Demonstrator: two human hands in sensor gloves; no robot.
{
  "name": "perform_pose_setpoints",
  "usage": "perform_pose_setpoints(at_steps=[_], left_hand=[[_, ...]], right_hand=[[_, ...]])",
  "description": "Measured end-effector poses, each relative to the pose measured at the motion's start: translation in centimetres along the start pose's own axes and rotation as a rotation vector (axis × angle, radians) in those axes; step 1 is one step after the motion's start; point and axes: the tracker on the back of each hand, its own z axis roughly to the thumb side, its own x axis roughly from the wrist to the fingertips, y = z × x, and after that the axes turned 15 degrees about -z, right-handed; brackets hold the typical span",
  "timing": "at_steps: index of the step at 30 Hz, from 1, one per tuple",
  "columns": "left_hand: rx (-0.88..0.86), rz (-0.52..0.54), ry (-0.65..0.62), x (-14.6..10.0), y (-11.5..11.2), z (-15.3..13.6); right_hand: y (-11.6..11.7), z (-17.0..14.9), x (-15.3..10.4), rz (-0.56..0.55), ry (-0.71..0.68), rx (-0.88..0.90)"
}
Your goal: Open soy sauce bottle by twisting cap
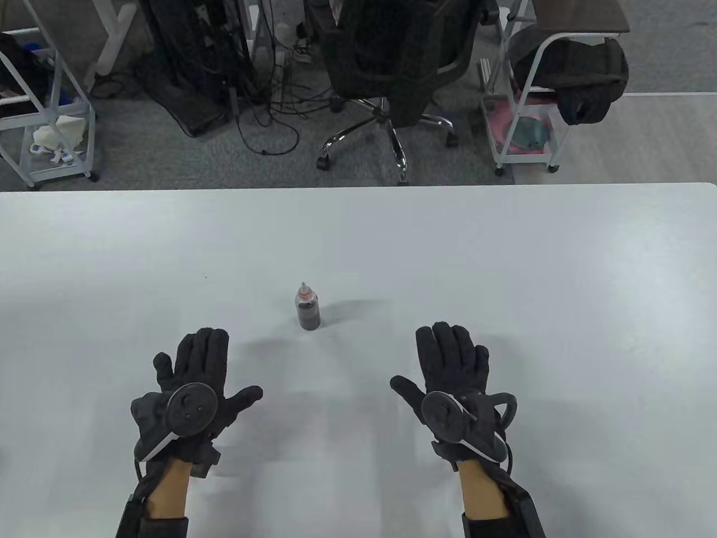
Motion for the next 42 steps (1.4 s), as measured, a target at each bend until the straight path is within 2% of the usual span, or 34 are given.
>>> perform_pose_setpoints(at_steps=[13,20,26,32,36,42], left_hand=[[0.009,-0.02,-0.005,0.3,-0.3,0.3],[-0.008,-0.061,0.001,1.8,-0.9,0.3],[-0.145,-0.094,0.007,5.2,-0.7,1.4],[-0.182,-0.125,0.032,9.2,-1.6,3.1],[-0.27,-0.095,0.065,11.8,-2.3,3.9],[-0.402,-0.06,0.077,14.4,-2.4,5.3]], right_hand=[[0.0,0.2,0.0,0.001,-0.013,-0.001],[0.0,0.4,0.0,-0.001,-0.027,-0.001],[0.1,1.0,0.0,0.006,-0.06,0.002],[0.2,1.1,0.1,0.013,-0.063,0.007],[0.2,0.8,0.3,0.016,-0.055,0.017],[0.2,0.8,0.5,0.01,-0.065,0.018]])
